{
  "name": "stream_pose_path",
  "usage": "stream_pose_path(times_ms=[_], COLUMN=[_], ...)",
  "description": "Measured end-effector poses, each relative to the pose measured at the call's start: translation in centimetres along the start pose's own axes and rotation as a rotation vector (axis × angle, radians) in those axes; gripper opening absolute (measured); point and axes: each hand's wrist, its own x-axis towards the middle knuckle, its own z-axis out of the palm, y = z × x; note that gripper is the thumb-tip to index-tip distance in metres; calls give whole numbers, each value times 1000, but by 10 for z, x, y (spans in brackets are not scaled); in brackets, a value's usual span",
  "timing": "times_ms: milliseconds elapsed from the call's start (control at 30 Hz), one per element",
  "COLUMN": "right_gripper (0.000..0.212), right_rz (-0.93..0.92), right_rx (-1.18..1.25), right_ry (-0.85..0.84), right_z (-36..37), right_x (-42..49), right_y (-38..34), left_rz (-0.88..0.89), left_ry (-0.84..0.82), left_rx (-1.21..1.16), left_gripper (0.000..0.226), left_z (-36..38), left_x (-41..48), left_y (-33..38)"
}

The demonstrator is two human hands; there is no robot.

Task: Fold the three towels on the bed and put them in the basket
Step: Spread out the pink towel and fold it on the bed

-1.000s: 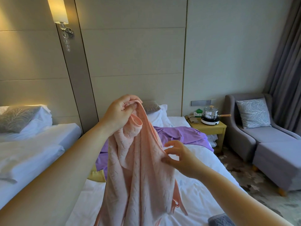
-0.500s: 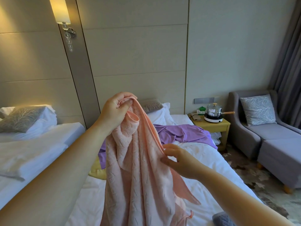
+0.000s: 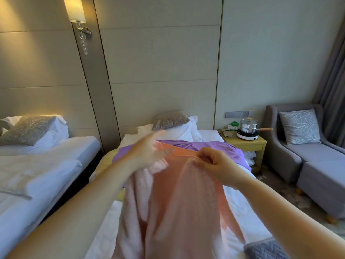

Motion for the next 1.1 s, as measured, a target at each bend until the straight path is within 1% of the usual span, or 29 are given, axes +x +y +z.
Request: stream_pose_path(times_ms=[33,67,100,167,200,300,367,433,533,600,667,733,800,833,900,967,1100], right_gripper=[18,15,12,8,10,15,16,20,30,23,12,14,27,29,23,21,21], right_rz=[-29,-52,-70,-66,-45,9,51,100,138,140,141,163,179,186,197,199,191], right_rx=[25,60,91,127,113,-89,-189,-223,-282,-347,-361,-328,-347,-352,-327,-253,-56], right_ry=[-57,-103,-138,-175,-177,-173,-233,-293,-354,-381,-346,-265,-194,-162,-122,-90,-7], right_z=[1,2,1,-3,-5,-16,-22,-28,-37,-43,-49,-54,-57,-58,-62,-65,-70], right_x=[1,2,2,1,0,-6,-12,-18,-24,-27,-30,-31,-33,-34,-36,-38,-38], right_y=[-5,-9,-13,-15,-12,1,10,14,14,14,13,15,19,20,23,25,28], left_rz=[81,135,163,173,176,188,191,218,228,215,194,165,144,139,120,97,87], left_ry=[-153,-273,-352,-398,-388,-353,-311,-240,-163,-107,-51,0,47,67,116,157,167], left_rx=[-77,-120,-138,-137,-135,-165,-232,-249,-256,-264,-250,-229,-232,-237,-225,-214,-241], left_gripper=[75,73,61,26,19,16,8,14,14,17,14,8,8,9,11,13,15], left_z=[14,26,36,45,47,50,51,49,45,42,41,39,37,36,33,30,25], left_x=[-5,-8,-8,-7,-5,-1,1,6,14,18,21,24,25,26,27,27,27], left_y=[9,15,17,19,19,20,22,23,25,23,21,16,13,11,8,5,0])
